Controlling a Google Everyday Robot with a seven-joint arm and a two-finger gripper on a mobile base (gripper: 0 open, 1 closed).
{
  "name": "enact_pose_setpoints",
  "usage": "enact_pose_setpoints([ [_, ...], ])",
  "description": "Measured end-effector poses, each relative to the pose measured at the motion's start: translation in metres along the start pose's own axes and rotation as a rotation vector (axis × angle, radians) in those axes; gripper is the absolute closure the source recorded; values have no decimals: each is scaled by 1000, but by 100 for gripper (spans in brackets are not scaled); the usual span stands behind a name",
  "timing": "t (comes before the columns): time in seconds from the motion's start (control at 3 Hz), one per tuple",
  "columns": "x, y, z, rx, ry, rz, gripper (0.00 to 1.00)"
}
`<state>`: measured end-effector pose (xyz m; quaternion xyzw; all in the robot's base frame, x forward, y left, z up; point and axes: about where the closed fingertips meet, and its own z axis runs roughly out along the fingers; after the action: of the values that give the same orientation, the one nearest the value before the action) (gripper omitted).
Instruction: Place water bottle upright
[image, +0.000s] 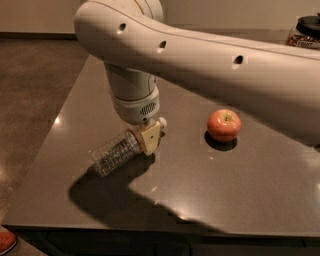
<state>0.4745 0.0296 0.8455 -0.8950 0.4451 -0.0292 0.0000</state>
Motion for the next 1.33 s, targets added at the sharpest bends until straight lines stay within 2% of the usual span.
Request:
enact_pose_setpoints([
  [0.33,3,-7,-13,25,15,-47,72],
  [0.67,10,-21,-39,104,12,-108,96],
  [1.0,18,-39,-70,207,-7,-218,100],
  [1.33,22,-51,-93,316,-35,-333,100],
])
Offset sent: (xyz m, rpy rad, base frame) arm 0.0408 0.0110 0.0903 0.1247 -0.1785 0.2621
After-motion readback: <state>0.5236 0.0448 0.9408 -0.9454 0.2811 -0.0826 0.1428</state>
